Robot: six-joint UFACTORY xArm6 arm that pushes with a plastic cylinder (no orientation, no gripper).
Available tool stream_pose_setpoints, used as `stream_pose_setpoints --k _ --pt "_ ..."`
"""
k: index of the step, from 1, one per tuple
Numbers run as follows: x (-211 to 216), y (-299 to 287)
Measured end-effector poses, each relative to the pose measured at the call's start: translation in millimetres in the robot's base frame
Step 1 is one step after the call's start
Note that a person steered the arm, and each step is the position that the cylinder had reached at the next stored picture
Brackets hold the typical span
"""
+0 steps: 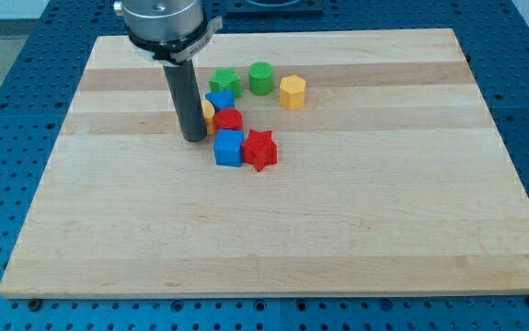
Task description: Slide the yellow heart to the green star
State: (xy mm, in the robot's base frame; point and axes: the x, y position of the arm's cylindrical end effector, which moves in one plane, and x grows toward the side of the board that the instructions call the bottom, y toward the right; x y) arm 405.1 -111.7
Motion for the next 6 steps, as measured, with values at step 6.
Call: stream_pose_setpoints --k 6 --pt "-80.0 0.1"
